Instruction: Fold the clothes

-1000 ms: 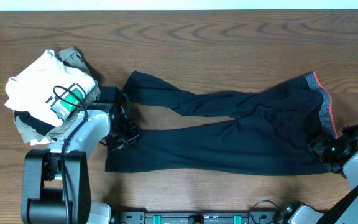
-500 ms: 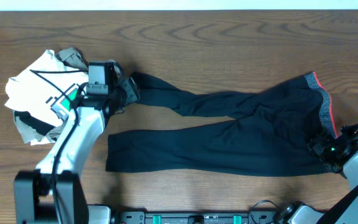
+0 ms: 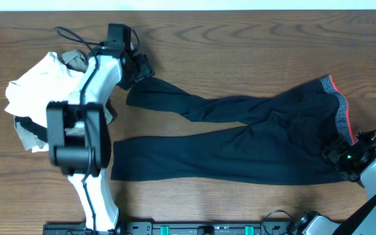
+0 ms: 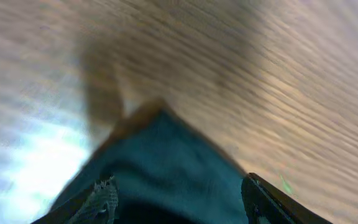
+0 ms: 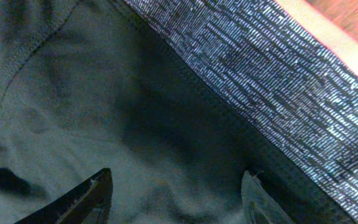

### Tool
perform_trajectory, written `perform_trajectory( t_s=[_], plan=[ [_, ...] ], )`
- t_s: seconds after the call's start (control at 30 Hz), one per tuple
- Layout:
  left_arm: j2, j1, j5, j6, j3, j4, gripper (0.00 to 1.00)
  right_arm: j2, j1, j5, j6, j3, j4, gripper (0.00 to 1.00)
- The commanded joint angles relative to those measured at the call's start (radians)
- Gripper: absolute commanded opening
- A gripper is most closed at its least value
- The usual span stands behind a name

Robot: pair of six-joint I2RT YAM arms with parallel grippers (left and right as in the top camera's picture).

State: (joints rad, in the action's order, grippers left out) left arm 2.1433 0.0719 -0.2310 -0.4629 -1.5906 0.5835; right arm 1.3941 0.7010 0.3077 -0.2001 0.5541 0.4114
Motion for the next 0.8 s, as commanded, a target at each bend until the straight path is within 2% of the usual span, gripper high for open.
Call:
perform_trajectory(
  t_s=[0.0,0.2,0.23,0.27,0.3,0.4,0.43,0.77],
  plan=[
    [0.068,-0.003,0.008,0.017,-0.033,0.003,0.66,0.007,-0.003,0.011,0.015,-0.007,0.009,0.65],
    [0.127,-0.003,0.008,0.018,-0.033,-0.011,0.65,0.007,-0.003,0.011,0.015,-0.007,0.009,0.65],
    [0.132,-0.003,0.008,0.018,-0.033,-0.009,0.58,0.007,-0.003,0.011,0.015,-0.007,0.009,0.65],
    [0.132,-0.002,0.008,0.018,-0.033,-0.006,0.42,0.007,-0.003,0.011,0.015,-0.007,0.009,0.65],
    [0.132,-0.001,0.008,0.02,-0.033,-0.004,0.33,0.007,-0.003,0.011,0.015,-0.007,0.009,0.65],
    [0.128,0.0,0.004,0.025,-0.034,0.007,0.09,0.007,-0.003,0.011,0.015,-0.007,0.008,0.65],
    [0.127,0.0,0.005,0.025,-0.034,0.011,0.06,0.007,-0.003,0.011,0.015,-0.007,0.009,0.65],
    [0.071,-0.001,0.008,0.093,-0.128,0.161,0.06,0.007,-0.003,0.011,0.015,-0.007,0.011,0.65]
  ],
)
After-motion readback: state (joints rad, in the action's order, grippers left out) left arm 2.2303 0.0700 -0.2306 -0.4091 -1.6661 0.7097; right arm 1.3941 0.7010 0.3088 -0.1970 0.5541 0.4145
